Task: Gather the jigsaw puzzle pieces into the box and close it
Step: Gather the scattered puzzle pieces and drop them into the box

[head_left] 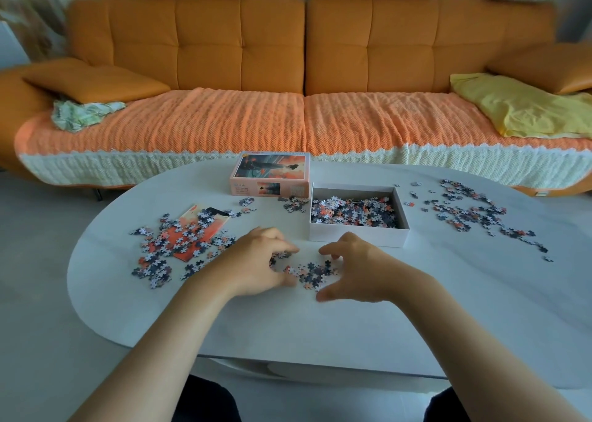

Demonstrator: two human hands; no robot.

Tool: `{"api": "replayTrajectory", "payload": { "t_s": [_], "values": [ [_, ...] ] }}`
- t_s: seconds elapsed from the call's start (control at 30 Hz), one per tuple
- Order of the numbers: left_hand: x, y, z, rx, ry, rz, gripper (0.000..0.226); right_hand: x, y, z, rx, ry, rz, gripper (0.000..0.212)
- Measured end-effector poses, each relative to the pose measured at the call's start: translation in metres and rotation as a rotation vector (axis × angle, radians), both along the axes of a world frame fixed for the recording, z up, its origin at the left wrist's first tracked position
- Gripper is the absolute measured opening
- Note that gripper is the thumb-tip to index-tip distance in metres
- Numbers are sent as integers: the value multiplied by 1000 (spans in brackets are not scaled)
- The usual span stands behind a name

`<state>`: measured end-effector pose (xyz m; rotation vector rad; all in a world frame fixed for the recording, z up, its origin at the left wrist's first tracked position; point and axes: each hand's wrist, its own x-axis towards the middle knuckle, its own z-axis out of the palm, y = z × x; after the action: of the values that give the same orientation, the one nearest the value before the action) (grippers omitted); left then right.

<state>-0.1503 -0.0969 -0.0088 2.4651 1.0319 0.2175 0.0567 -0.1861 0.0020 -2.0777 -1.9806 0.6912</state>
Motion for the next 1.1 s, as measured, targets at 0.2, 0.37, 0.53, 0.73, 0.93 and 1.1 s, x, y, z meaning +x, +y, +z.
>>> {"api": "replayTrajectory", "payload": {
  "t_s": [0.2, 0.37, 0.53, 0.73, 0.93, 1.1],
  "values": [
    [17, -8, -10, 21, 2, -58, 60, -15, 8, -2, 99, 7, -66, 40],
    [26, -9, -6, 19, -34, -41, 42, -17, 11, -1, 81, 70, -124, 32],
    [14, -4, -2, 11, -33, 5, 61, -11, 14, -6, 63, 21, -117, 58],
    [6, -2, -9, -6, 66, 15, 62, -16, 16, -9, 93, -30, -70, 46],
    [16, -8, -10, 28, -30, 31, 33, -22, 16, -8, 141, -27, -28, 28],
    [20, -10, -10, 39, -60, 70, 26, -23, 14, -7, 166, 42, -27, 31]
  ]
}}
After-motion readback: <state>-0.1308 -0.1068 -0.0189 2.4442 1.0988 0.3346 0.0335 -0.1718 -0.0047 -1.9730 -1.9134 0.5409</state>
